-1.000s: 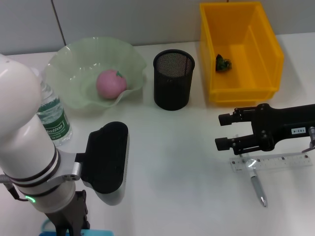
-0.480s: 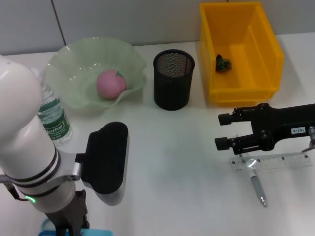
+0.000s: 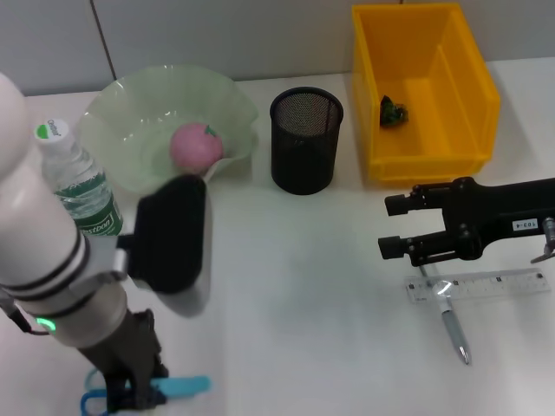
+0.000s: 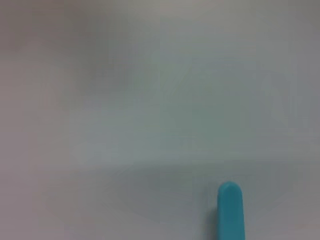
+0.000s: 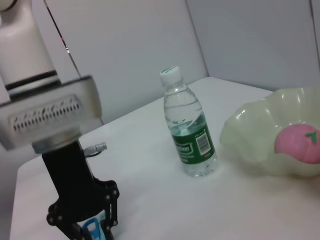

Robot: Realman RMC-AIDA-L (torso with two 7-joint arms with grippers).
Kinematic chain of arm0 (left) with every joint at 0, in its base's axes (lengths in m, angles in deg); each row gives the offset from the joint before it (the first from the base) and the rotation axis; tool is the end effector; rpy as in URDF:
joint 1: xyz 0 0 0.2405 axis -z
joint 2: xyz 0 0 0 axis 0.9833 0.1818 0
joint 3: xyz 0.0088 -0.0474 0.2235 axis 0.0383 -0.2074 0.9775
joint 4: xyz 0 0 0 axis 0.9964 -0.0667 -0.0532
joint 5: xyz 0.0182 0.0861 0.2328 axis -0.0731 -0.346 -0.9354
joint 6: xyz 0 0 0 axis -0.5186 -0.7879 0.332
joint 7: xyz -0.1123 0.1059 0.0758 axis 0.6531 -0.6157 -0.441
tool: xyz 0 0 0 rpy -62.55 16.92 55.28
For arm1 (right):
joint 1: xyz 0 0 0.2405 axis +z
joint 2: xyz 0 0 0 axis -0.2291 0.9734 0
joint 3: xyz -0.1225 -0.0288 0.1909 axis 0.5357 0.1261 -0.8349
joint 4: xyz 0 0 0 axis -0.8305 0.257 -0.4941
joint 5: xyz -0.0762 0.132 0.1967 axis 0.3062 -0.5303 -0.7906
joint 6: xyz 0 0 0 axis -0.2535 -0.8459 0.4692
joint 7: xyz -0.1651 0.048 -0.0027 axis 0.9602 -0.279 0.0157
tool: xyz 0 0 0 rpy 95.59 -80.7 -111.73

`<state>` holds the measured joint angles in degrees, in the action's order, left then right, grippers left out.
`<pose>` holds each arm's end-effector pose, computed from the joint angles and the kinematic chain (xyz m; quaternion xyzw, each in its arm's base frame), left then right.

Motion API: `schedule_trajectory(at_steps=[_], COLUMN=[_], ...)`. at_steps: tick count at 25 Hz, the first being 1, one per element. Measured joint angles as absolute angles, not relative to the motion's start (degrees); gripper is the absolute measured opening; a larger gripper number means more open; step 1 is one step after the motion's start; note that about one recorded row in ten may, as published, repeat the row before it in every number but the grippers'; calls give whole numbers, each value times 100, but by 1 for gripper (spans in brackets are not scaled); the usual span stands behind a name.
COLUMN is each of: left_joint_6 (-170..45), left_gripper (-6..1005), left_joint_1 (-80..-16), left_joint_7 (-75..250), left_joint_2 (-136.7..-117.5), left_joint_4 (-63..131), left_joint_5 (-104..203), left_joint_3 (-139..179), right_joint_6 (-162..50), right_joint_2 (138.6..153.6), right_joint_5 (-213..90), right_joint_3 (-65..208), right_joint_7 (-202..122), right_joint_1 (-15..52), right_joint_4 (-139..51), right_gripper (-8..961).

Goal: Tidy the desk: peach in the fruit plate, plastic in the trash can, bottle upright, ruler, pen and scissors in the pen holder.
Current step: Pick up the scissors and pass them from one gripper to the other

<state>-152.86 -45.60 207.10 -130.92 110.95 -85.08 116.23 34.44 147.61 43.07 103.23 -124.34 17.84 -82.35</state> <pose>-0.1525 0.3067 -0.0725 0.9470 -0.0115 -0.3176 0.0478 0.2544 0.3502 0.0303 -0.9506 0.2261 0.2012 0.0688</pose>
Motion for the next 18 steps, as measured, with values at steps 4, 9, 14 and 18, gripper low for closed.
schedule_trajectory(at_steps=[4, 9, 14, 18], left_joint_6=[-15334, -15309, -15280, -15253], left_gripper=[231, 231, 232, 233], left_joint_1=[-4514, -4443, -4383, -4400], left_joint_7=[20638, 20635, 20588, 20114], left_joint_2=[-13087, -13084, -13079, -13059], left_joint_4=[11088, 10927, 10584, 9559], left_joint_5=[-8205, -7693, -7172, -5846], left_joint_3=[10890, 9995, 9283, 8206], right_joint_6=[3441, 3437, 3442, 3450], right_joint_2=[14762, 14771, 14762, 14770], right_joint_5=[4296, 4271, 4089, 4025], right_joint_3=[10254, 10189, 10136, 10111], right_joint_7=[-12435, -12473, -12513, -12492], right_joint_1=[1829, 1869, 1865, 1841], right_joint_4=[-8235, -8235, -8235, -8235], right_gripper=[800, 800, 800, 800])
